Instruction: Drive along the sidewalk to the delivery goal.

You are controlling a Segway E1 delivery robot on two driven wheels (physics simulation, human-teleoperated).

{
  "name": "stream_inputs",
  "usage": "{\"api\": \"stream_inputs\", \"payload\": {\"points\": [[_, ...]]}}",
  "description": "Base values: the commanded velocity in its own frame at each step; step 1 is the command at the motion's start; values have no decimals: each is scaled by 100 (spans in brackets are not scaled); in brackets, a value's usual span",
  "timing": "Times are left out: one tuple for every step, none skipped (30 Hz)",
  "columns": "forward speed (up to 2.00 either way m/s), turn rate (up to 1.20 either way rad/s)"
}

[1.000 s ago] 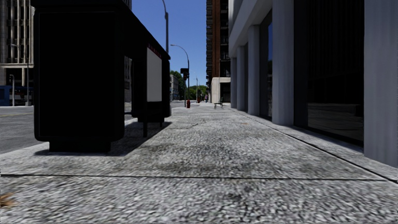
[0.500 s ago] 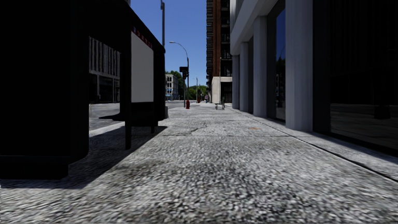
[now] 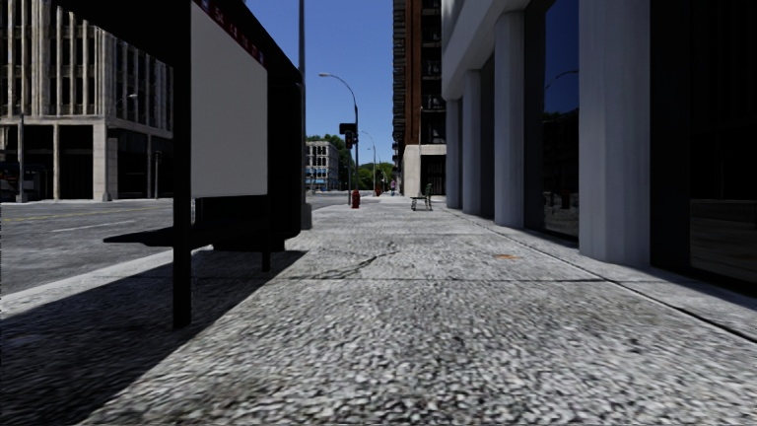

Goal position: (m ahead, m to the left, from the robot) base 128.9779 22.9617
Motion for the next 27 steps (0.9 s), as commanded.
{"api": "stream_inputs", "payload": {"points": [[200, 0], [200, 0], [200, 0], [200, 0], [200, 0], [200, 0], [200, 0], [200, 0], [200, 0], [200, 0], [200, 0], [200, 0], [200, 0], [200, 0], [200, 0], [200, 0], [200, 0], [200, -3], [200, -3], [200, -6], [200, -8], [200, -10], [200, -15], [200, -19], [200, -19], [200, -21], [200, -22]]}}
